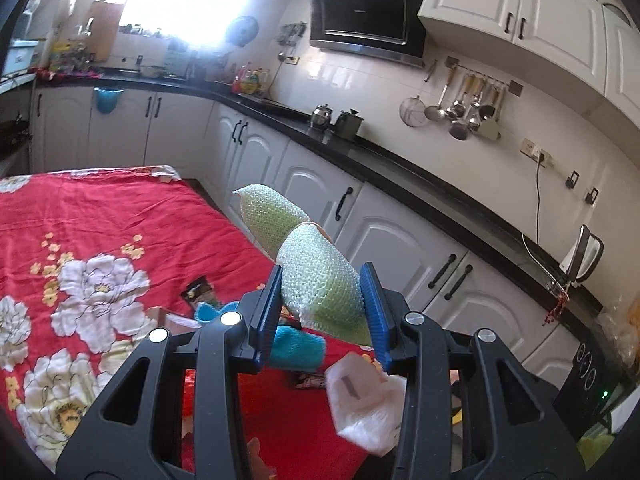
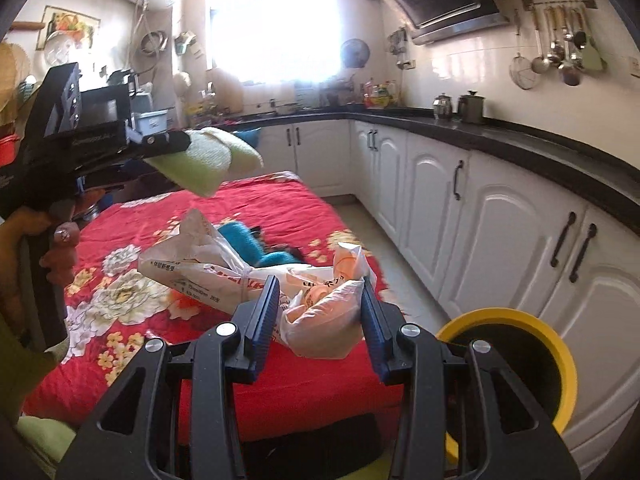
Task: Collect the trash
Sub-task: 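Carry the green sponge and plastic bag to the yellow bin and release both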
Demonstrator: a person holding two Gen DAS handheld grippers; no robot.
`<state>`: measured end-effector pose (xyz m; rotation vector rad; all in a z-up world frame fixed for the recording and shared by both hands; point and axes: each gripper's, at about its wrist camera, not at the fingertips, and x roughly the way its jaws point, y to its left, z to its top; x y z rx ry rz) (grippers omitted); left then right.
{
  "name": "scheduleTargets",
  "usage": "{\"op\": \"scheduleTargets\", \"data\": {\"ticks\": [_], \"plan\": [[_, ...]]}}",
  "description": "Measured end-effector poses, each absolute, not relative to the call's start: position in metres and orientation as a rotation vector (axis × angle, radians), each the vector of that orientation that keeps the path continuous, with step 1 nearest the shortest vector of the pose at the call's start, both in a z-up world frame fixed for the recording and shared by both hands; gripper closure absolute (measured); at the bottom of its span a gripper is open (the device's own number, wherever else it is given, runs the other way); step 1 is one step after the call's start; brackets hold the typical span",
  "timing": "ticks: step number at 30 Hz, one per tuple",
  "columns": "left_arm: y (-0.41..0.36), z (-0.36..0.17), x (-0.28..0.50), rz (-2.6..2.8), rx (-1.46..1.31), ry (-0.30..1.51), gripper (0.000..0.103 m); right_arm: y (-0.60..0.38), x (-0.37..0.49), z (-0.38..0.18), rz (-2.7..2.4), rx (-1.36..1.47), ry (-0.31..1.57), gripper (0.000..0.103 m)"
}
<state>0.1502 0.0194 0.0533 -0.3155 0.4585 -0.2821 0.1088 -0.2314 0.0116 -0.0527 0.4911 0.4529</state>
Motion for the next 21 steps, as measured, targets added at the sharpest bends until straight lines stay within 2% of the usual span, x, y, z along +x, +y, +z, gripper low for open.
{"op": "scheduleTargets", "data": {"ticks": [21], "plan": [[-0.074, 0.043, 0.172, -0.429, -0.209, 0.484, 0.072, -0.345, 0.11, 0.017, 0.203, 0.051, 0.451, 0.065]]}}
